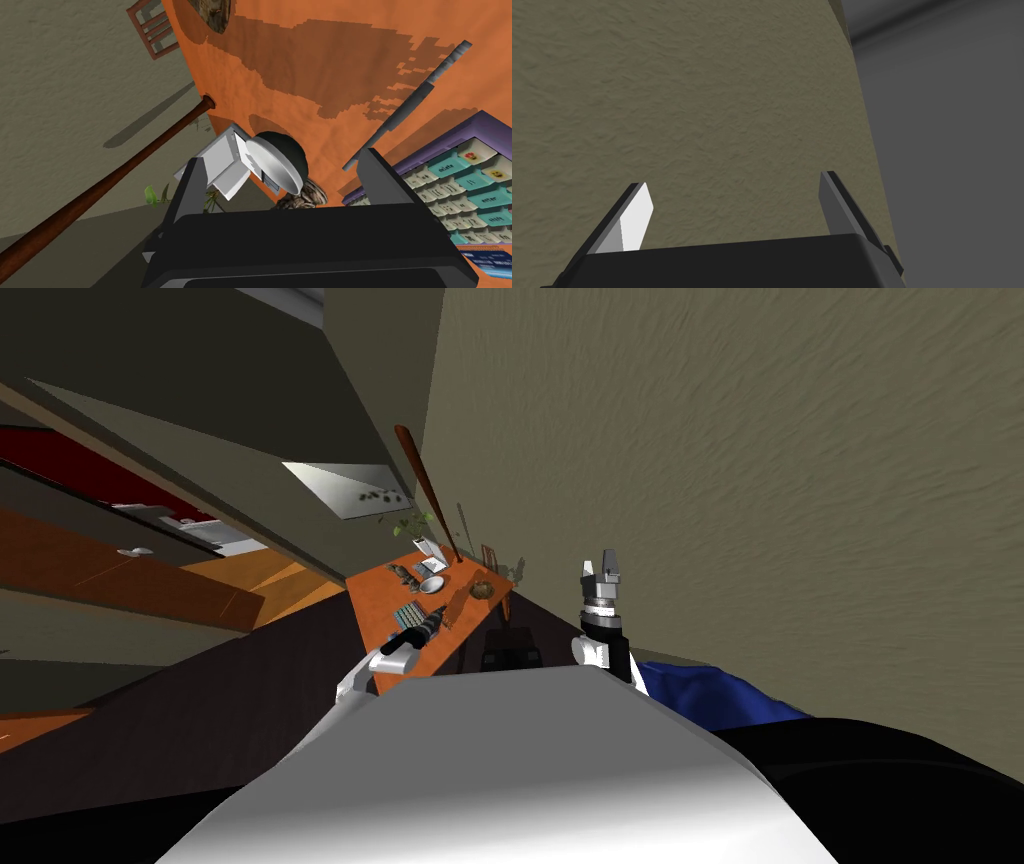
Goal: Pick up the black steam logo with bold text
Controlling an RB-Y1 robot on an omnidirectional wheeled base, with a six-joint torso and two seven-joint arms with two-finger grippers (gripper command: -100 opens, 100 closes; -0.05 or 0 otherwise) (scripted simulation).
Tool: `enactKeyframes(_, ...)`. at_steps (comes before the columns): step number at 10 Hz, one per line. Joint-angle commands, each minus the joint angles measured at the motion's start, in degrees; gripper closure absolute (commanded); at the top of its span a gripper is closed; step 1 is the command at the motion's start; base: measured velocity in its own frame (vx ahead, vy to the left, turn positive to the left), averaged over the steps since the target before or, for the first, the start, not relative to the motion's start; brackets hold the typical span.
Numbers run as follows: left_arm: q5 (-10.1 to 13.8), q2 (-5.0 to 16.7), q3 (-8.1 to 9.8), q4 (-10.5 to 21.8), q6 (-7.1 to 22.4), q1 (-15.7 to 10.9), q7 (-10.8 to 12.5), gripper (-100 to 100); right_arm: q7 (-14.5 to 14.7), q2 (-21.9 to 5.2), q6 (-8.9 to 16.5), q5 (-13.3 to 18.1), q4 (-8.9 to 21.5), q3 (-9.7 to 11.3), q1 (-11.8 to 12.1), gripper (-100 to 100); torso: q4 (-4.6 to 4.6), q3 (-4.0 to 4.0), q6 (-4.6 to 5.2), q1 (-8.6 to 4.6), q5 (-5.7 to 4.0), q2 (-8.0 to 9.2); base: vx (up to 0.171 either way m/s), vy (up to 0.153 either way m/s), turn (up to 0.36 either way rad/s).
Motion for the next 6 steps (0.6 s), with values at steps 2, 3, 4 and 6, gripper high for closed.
enactKeyframes(2,1.33,2.63,-0.97,3.59,2.9,-0.38,-1.57,-100,0.0,0.0,0.0,0.0,0.0,0.0,0.0,0,0.01,0.01,-0.01,0.01,0.01,0.02,0.041,-0.023,-0.045)
enactKeyframes(3,2.2,4.25,-1.47,5.35,4.48,-0.48,-2.4,-100,0.0,0.0,0.0,0.0,0.0,0.0,0.0,0,0.01,0.01,0.01,-0.01,0.0,0.01,0.063,-0.042,-0.143)
enactKeyframes(4,3.06,5.8,-1.99,7.08,6.24,-0.57,-3.2,-100,0.0,0.0,0.0,0.0,0.0,0.0,0.0,0,-0.01,-0.03,0.02,-0.06,-0.01,-0.05,0.081,-0.05,-0.142)
enactKeyframes(6,3.9,7.29,-2.52,8.77,8.17,-0.63,-3.97,-100,0.0,0.0,0.0,0.0,0.0,0.0,0.0,0,-0.03,-0.08,0.01,-0.11,-0.02,-0.14,0.07,-0.039,-0.091)
